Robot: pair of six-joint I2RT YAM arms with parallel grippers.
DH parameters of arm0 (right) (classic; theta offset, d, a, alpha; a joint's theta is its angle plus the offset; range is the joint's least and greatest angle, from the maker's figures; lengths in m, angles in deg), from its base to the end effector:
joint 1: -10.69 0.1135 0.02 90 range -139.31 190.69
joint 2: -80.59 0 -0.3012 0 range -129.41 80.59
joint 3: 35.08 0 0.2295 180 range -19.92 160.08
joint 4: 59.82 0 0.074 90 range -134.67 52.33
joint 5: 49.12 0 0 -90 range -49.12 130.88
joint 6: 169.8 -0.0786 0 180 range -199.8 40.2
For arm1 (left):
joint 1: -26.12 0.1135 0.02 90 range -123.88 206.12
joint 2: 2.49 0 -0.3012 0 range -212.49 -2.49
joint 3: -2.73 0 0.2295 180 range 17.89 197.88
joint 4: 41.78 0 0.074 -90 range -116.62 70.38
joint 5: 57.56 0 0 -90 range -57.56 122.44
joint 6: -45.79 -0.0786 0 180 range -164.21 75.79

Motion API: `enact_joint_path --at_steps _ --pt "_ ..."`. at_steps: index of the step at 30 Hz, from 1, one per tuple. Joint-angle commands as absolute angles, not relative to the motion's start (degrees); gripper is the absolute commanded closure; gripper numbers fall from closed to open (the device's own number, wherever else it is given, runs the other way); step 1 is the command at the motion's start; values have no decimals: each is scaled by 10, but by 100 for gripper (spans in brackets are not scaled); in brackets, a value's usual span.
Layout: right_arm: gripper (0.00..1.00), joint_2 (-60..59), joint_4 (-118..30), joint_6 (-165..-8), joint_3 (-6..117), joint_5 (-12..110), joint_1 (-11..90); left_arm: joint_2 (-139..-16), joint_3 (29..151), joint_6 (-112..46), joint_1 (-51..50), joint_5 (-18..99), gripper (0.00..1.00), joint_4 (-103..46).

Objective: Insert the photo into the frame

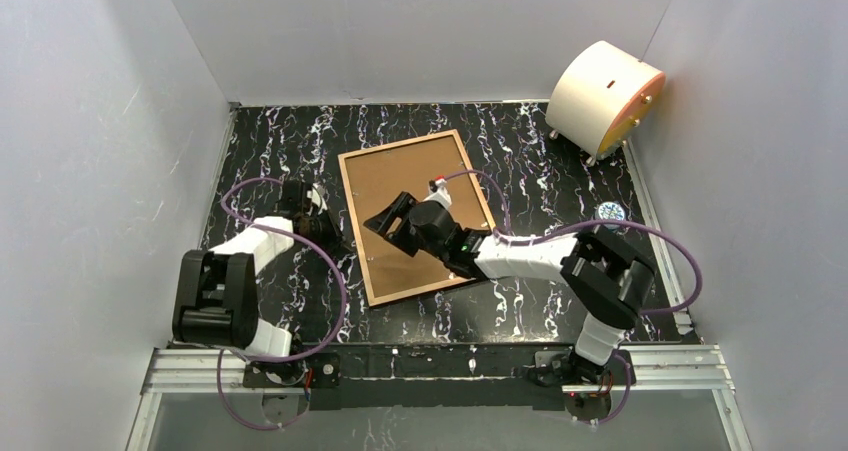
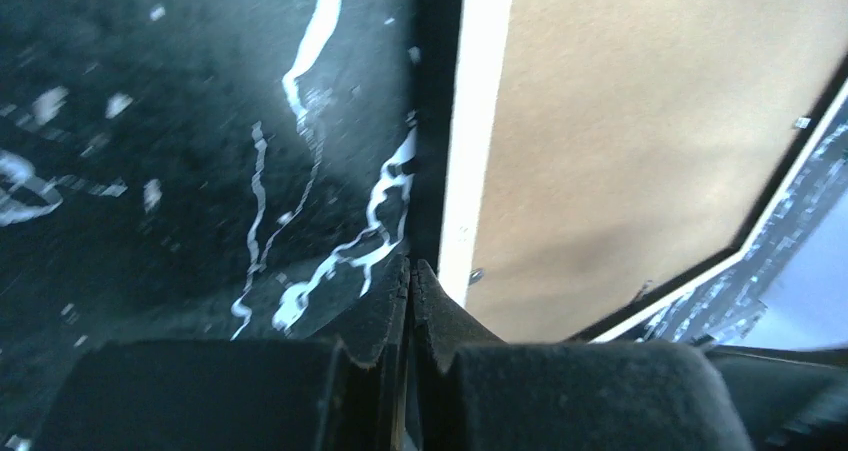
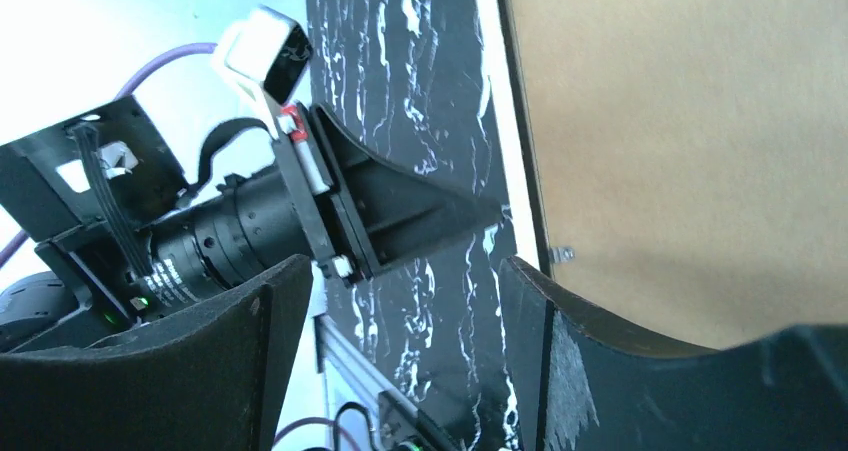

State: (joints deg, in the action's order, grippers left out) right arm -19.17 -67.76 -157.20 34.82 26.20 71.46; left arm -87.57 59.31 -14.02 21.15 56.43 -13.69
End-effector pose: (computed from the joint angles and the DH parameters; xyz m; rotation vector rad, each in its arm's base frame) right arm 0.2172 0.3474 0.2401 0.5041 2.1343 1.2782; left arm 0.2723 -0.0558 0.1824 -0.4071 2.5813 -0.7646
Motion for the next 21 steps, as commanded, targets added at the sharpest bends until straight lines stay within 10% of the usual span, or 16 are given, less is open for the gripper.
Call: enact_joint_path --at_steps 1,21 --pt "23 -175 -601 -1415 417 225 714 -809 578 -136 209 463 99 -61" --pt "37 -528 -177 -1123 944 263 717 -652 553 -62 216 313 65 25"
